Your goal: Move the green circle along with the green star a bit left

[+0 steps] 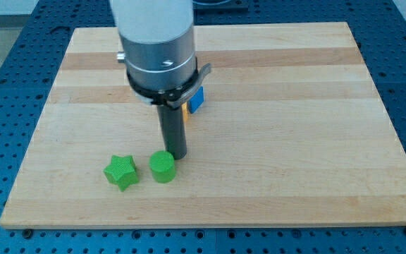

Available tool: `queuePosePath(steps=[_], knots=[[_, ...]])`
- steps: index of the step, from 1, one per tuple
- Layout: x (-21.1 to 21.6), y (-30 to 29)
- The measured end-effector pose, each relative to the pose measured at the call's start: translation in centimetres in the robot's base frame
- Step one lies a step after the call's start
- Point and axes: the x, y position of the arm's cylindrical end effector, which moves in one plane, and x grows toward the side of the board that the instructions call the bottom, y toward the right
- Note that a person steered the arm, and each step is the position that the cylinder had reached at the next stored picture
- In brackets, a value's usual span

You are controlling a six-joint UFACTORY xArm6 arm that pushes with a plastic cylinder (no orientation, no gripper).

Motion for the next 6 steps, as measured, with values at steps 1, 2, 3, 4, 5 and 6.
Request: queuePosePath(steps=[1,2,3,4,5,6], knots=[[1.5,-0.9],[1.6,0.2],[1.7,4.5],[4.3,5.5],[6.8,4.6],[6.5,2.2]])
